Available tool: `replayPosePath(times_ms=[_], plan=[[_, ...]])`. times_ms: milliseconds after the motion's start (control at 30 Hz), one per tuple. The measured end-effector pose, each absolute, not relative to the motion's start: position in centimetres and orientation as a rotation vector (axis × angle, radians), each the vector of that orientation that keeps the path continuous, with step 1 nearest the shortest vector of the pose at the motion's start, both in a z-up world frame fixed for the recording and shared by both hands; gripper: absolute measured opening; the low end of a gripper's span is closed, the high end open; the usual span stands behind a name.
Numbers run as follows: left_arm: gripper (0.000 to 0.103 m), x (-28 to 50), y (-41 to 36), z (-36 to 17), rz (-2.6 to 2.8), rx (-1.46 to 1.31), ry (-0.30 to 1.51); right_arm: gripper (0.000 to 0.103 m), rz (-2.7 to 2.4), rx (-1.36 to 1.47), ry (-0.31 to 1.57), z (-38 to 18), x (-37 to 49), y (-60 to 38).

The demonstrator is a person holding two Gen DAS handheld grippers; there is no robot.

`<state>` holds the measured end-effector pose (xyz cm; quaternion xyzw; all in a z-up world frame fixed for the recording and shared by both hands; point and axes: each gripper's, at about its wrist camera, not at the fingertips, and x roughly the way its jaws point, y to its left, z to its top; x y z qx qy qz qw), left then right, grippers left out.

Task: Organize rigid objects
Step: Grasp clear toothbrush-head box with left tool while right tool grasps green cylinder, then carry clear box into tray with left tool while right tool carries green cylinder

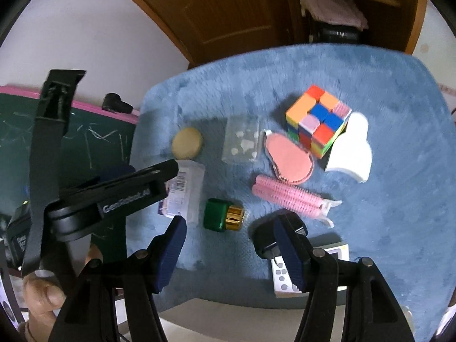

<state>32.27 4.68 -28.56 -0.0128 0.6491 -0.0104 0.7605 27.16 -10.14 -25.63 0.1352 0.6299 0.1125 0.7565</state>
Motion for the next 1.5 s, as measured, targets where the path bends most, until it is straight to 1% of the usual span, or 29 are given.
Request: replayPosePath(times_ms=[133,267,500,733,800,833,1100,1167,1233,1267,1500], plan=[[0.074,32.7,4.8,-30.7,-0.025,-0.049,1.475,0.065,0.248,0.306,1.403,-27.1,27.8,-10.1],[0.074,32.7,4.9,-31.9,-0.008,-0.048,1.498,0.065,0.259,0.310,1.421,-28.1,28.4,-10.0],[0.074,32.8,6.0,-33.3,-0.017,-0.163,1.536,0.065,0.287,0.302,1.462,-29.8,28.9,-8.6],[0.074,32.5,6.8,-33.1,-0.031,-0.180,1.520,0.065,0.292,0.309,1.497,-31.5,29.7,-7.3],[0.068,32.2,7.0,-32.9,-0.031,-0.182,1.515,0.065,0.287,0.309,1.511,-32.1,29.9,-6.8],[0.068,32.2,7.2,-32.8,-0.033,-0.184,1.513,0.065,0.284,0.311,1.516,-32.3,30.1,-6.7],[0.068,31.6,8.8,-32.9,-0.022,-0.210,1.505,0.064,0.255,0.270,1.568,-34.7,30.8,-4.7],[0.068,31.5,9.2,-32.9,-0.017,-0.209,1.503,0.057,0.242,0.238,1.577,-35.2,30.9,-4.2],[0.068,31.3,9.5,-32.9,-0.012,-0.204,1.501,0.053,0.226,0.216,1.577,-35.5,31.1,-3.9],[0.068,31.4,9.3,-32.9,-0.007,-0.201,1.502,0.045,0.215,0.208,1.569,-35.5,31.1,-3.9],[0.066,30.8,7.6,-33.1,0.035,-0.142,1.513,0.045,0.229,0.242,1.559,-34.7,30.6,-4.9]])
